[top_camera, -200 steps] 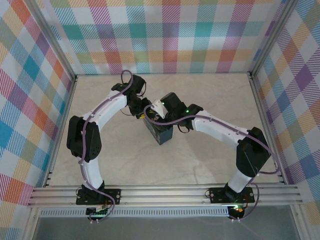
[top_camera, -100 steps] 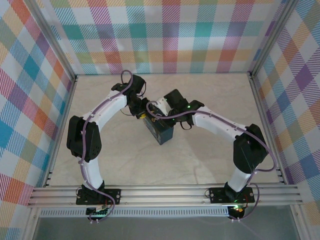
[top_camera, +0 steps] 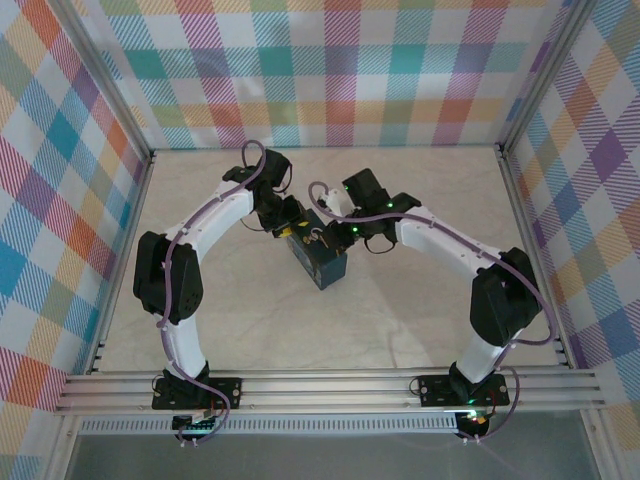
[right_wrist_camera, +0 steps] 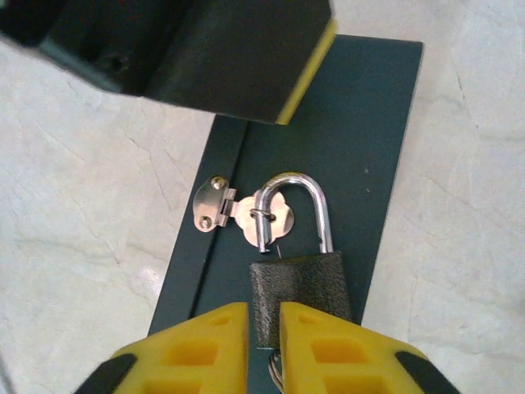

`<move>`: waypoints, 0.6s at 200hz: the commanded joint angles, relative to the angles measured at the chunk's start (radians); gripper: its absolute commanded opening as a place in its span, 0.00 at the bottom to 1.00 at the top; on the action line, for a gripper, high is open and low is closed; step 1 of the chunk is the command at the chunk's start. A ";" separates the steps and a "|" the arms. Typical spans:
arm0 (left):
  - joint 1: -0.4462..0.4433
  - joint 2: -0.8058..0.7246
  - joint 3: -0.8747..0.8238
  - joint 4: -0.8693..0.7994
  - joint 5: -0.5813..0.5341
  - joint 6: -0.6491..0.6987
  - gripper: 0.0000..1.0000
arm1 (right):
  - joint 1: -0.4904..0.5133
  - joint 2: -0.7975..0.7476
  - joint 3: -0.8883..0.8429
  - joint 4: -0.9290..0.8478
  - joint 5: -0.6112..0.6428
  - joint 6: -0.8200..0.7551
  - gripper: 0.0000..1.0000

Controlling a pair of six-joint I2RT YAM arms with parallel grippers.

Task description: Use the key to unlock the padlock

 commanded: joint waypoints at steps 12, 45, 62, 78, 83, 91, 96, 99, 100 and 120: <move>0.006 0.021 -0.027 -0.079 0.007 0.000 0.43 | -0.004 -0.026 -0.006 0.025 -0.021 -0.003 0.41; 0.007 0.021 -0.028 -0.079 0.010 0.001 0.43 | -0.004 -0.015 0.029 -0.020 0.008 -0.115 0.51; 0.006 0.023 -0.029 -0.077 0.012 0.000 0.43 | -0.003 0.013 0.052 -0.045 -0.029 -0.163 0.53; 0.006 0.023 -0.031 -0.077 0.015 -0.001 0.43 | -0.002 0.030 0.048 -0.034 -0.027 -0.190 0.54; 0.007 0.023 -0.031 -0.077 0.015 -0.002 0.43 | -0.003 0.035 0.047 -0.031 -0.022 -0.199 0.54; 0.007 0.021 -0.031 -0.076 0.015 0.000 0.43 | -0.002 0.044 0.047 -0.028 -0.011 -0.210 0.54; 0.006 0.021 -0.030 -0.077 0.015 0.000 0.43 | -0.002 0.047 0.046 -0.025 -0.001 -0.214 0.54; 0.006 0.020 -0.030 -0.078 0.015 -0.001 0.43 | -0.002 0.049 0.047 -0.023 0.002 -0.218 0.54; 0.006 0.020 -0.030 -0.078 0.015 -0.001 0.43 | -0.003 0.051 0.047 -0.022 0.003 -0.220 0.54; 0.006 0.021 -0.031 -0.078 0.014 -0.001 0.43 | -0.002 0.065 0.047 -0.013 0.012 -0.239 0.54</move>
